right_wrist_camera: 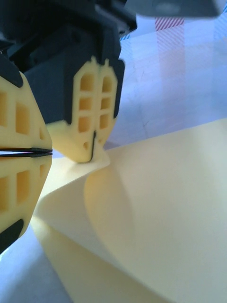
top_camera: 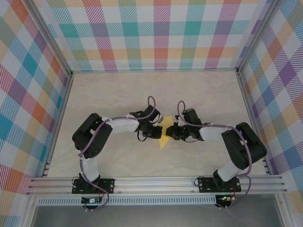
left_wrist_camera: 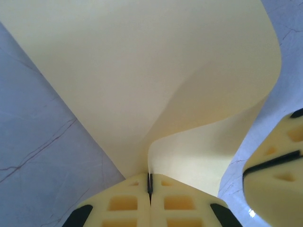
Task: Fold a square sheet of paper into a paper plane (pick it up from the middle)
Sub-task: Third fold the triangle at the center of the table.
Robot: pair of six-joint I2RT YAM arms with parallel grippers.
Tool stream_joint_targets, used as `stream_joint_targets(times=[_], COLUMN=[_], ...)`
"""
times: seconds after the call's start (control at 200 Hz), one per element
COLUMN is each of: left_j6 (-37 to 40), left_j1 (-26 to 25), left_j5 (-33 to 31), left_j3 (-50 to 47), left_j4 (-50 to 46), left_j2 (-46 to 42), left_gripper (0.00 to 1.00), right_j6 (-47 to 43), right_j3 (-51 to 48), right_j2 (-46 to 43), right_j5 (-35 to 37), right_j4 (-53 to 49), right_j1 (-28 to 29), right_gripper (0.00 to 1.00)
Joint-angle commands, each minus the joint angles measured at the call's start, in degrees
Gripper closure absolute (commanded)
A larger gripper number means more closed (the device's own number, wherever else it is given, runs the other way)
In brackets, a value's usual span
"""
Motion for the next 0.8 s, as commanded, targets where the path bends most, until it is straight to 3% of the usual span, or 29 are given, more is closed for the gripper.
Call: stream_joint_targets(times=[0.0, 0.415, 0.795], left_j6=[1.36, 1.60, 1.66], left_j1=[0.44, 0.47, 0.49], left_j5=[-0.80, -0.95, -1.04], left_j3=[-0.24, -0.42, -0.59], left_j4=[-2.54, -2.81, -2.98], left_j2=[2.98, 2.98, 2.80], left_gripper=[0.96, 0.96, 0.96], right_j6=[-2.42, -2.79, -3.28], right_j3=[2.10, 1.54, 5.97], right_j2=[2.22, 8.77, 0.24], right_j5=[-1.58, 3.00, 2.39], right_j4=[-0.93, -1.85, -8.54], right_j1=[-0.01, -0.19, -2.15], right_gripper=[0.89, 0.90, 0.88])
